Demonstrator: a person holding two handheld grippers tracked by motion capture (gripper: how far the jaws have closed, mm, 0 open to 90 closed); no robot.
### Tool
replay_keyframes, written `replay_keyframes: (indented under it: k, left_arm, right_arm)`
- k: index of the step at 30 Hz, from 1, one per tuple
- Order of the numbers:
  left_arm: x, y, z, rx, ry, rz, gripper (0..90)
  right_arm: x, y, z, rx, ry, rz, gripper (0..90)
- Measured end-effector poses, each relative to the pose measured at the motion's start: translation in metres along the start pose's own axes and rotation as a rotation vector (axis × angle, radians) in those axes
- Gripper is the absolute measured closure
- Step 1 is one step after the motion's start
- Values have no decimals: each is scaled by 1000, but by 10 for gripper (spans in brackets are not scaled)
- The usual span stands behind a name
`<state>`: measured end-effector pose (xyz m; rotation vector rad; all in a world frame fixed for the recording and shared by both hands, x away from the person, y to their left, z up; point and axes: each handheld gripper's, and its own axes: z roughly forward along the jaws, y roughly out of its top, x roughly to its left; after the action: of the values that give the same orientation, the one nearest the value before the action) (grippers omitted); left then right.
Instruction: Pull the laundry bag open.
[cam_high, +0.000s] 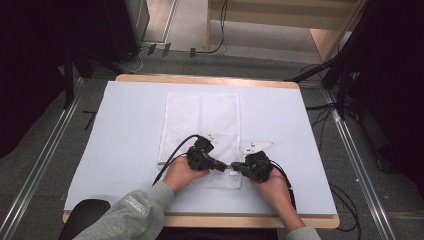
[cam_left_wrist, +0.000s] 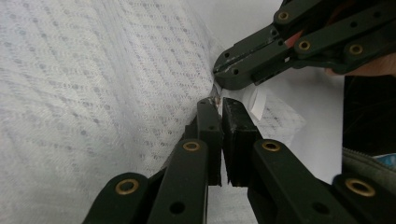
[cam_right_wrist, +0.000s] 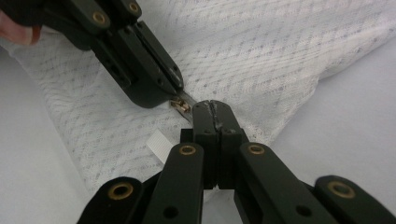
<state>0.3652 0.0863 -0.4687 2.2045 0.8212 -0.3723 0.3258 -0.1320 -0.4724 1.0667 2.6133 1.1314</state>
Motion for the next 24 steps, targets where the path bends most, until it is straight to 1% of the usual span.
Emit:
replay_keyframes:
  k: [4, 7, 9, 10, 13, 14, 15, 16, 17, 18, 20, 21, 22, 24]
  left_arm:
    - [0, 2, -1, 17, 2, 3, 885]
    - [1, 2, -3, 29, -3, 6, 885]
    - [2, 3, -5, 38, -6, 1, 885]
    - [3, 3, -7, 40, -10, 0, 885]
    - [7, 3, -13, 53, -19, -23, 885]
    - [8, 3, -16, 57, -26, -24, 885]
    - [9, 3, -17, 62, -29, -25, 885]
    - [9, 3, -19, 56, -22, -25, 885]
    - [11, 2, -22, 61, -32, -26, 885]
    - [11, 2, -24, 60, -27, -27, 884]
    - [13, 1, -28, 70, -33, -29, 885]
    - [14, 1, -31, 68, -25, -24, 885]
    - [15, 0, -34, 65, -34, -36, 885]
    - [17, -1, -41, 67, -33, -39, 885]
  right_arm:
    - [1, 0, 0, 3, -6, 2, 900]
    - [1, 0, 0, 0, -7, -15, 900]
    - [1, 0, 0, 3, -7, -15, 900]
    - [1, 0, 0, 4, -6, -15, 900]
    - [1, 0, 0, 6, -6, -6, 900]
    - [1, 0, 0, 4, -5, -15, 900]
    - [0, 0, 0, 4, -4, -12, 900]
    - [0, 0, 0, 3, -3, -13, 900]
    - [0, -1, 0, 1, -2, -17, 900]
    - [0, -1, 0, 1, -2, -18, 900]
    - [0, -1, 0, 3, -4, -13, 900]
    - [0, -1, 0, 1, -3, -11, 900]
    - [0, -1, 0, 2, -2, -9, 900]
    - [0, -1, 0, 2, 0, -8, 900]
